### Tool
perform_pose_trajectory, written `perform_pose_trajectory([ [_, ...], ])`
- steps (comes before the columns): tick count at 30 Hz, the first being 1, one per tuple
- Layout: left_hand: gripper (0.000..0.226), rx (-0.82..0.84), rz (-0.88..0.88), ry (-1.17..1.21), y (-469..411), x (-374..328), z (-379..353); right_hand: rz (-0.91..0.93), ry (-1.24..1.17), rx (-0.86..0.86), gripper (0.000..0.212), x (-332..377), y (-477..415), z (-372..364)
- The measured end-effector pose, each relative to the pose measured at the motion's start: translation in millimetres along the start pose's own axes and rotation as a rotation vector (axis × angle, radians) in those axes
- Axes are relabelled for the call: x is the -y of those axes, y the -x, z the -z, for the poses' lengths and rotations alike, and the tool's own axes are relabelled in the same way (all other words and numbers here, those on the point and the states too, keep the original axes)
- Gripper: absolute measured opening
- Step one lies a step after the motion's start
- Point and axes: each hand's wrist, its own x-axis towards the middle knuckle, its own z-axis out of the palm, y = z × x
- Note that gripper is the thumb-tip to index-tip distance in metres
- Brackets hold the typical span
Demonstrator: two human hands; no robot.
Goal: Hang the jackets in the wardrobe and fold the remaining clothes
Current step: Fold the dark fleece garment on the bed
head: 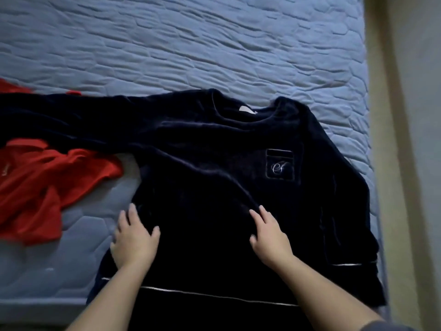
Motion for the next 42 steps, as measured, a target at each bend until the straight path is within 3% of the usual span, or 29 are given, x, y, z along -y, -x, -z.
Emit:
perform_pose_trajectory([
  [5,0.053,-0.085,0.11,-0.017,17.5,35.0,-14.0,0.076,0.123,-0.022,0.072,-9.8,17.8,-24.4],
  [11,0.04,0.025,0.131,0.071,19.9,79.2,-12.7,0.113,0.108,-0.019,0.076,18.2,31.7,-37.1],
  [15,0.026,0.136,0.126,0.293,44.2,125.2,-13.3,0.245,0.199,-0.015,0.077,38.2,47.7,-52.9],
  [19,0.026,0.012,0.159,0.284,63.5,171.7,-13.1,0.435,0.237,0.055,0.077,73.9,68.3,-73.1],
  [23,0.034,0.24,0.291,0.164,59.2,206.8,-10.0,0.489,0.254,0.185,0.067,105.8,76.6,-88.3],
  [26,0.022,0.332,0.343,0.124,54.1,206.9,-7.8,0.451,0.283,0.136,0.061,120.8,72.6,-90.6],
  [29,0.021,0.133,0.279,0.164,53.7,192.4,-5.9,0.494,0.324,0.029,0.069,131.3,66.1,-91.7],
  [31,0.031,-0.015,0.113,0.142,58.4,179.6,-3.8,0.507,0.335,0.04,0.076,137.1,59.9,-91.9],
  [34,0.052,0.1,-0.057,-0.001,64.0,163.0,-10.5,0.501,0.349,0.208,0.077,144.1,51.0,-89.8],
  [38,0.017,0.128,0.077,-0.006,58.7,153.1,-6.5,0.509,0.282,0.166,0.069,127.1,49.8,-79.0],
  [42,0.01,0.045,0.079,-0.038,60.7,153.5,5.4,0.348,0.258,0.1,0.067,69.4,71.2,-70.1],
])
